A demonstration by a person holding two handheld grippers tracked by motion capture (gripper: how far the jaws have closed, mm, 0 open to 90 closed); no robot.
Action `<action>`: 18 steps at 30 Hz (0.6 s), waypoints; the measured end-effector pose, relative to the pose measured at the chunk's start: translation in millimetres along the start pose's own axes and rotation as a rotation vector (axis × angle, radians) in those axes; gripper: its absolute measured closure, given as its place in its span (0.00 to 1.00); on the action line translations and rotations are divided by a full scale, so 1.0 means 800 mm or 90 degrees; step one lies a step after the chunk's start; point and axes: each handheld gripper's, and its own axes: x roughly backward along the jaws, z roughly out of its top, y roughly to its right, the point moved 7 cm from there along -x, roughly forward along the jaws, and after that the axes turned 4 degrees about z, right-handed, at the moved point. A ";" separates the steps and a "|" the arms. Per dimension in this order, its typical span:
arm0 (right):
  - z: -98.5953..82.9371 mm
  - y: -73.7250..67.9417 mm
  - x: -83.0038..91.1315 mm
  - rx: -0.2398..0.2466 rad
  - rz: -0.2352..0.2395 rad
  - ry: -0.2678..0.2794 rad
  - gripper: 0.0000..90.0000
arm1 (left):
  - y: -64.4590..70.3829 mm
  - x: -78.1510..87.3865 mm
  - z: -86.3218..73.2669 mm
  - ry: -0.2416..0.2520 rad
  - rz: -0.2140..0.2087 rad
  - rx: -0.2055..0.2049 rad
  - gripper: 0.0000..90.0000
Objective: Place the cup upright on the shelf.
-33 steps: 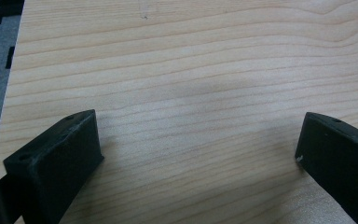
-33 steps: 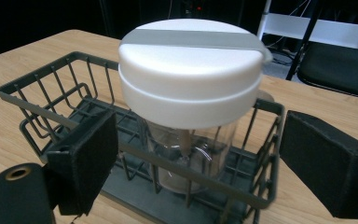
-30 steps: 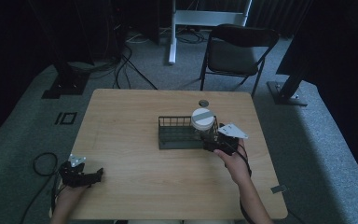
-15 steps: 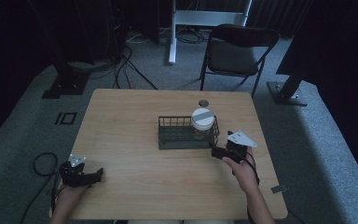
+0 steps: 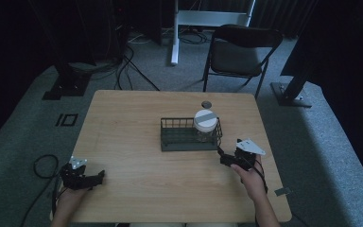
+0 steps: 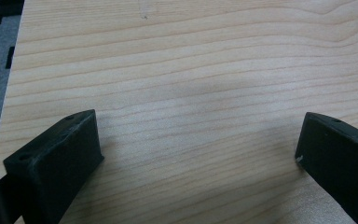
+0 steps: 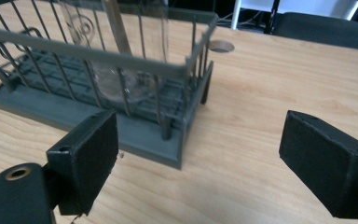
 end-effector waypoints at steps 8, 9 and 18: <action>-0.023 0.011 0.000 -0.018 -0.014 -0.023 0.13 | 0.000 0.000 0.000 0.000 0.000 0.000 0.00; -0.025 0.011 0.000 -0.021 -0.015 -0.025 0.13 | 0.000 0.000 0.000 0.000 0.000 0.000 0.00; -0.044 0.019 -0.001 -0.021 -0.032 -0.045 0.13 | 0.000 0.000 0.000 0.000 0.000 0.000 0.00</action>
